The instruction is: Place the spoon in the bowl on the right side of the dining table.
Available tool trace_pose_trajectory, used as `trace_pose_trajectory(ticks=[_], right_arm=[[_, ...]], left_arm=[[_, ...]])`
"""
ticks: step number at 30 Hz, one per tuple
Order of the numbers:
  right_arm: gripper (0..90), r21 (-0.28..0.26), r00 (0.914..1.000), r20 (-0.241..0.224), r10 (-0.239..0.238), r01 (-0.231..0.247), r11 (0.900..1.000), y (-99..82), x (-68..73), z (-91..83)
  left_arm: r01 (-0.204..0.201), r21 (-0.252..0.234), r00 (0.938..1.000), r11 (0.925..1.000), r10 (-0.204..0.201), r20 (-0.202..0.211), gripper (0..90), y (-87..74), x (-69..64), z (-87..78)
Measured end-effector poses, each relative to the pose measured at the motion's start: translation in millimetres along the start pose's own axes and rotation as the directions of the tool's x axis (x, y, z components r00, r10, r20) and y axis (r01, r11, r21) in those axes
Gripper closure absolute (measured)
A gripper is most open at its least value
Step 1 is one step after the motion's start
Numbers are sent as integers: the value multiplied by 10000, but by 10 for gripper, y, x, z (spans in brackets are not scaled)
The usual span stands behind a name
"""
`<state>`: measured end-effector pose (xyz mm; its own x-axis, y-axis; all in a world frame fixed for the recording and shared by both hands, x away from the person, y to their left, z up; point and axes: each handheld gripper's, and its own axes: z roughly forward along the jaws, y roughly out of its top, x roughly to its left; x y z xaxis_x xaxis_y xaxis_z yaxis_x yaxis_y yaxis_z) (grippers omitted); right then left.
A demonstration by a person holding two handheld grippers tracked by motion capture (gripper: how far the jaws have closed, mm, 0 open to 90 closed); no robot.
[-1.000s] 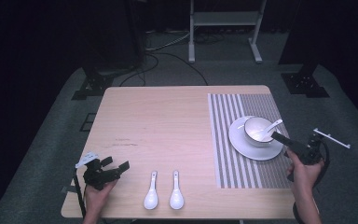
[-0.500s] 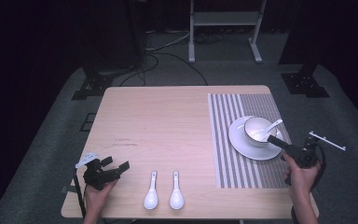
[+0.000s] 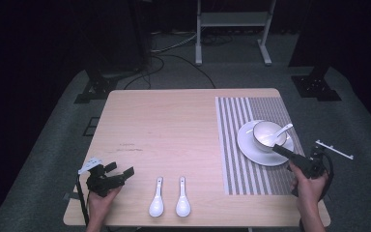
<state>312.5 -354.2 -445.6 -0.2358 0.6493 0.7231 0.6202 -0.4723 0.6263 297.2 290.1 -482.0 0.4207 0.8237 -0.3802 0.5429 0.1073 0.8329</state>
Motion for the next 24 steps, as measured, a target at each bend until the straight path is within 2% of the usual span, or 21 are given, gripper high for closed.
trace_pose_trajectory(ticks=[24], right_arm=[[404,326,9992,-395,111,-98,9994,-331,-15,-20]], left_arm=[[-2,1,10000,10000,2,4,6,0,-1,0]])
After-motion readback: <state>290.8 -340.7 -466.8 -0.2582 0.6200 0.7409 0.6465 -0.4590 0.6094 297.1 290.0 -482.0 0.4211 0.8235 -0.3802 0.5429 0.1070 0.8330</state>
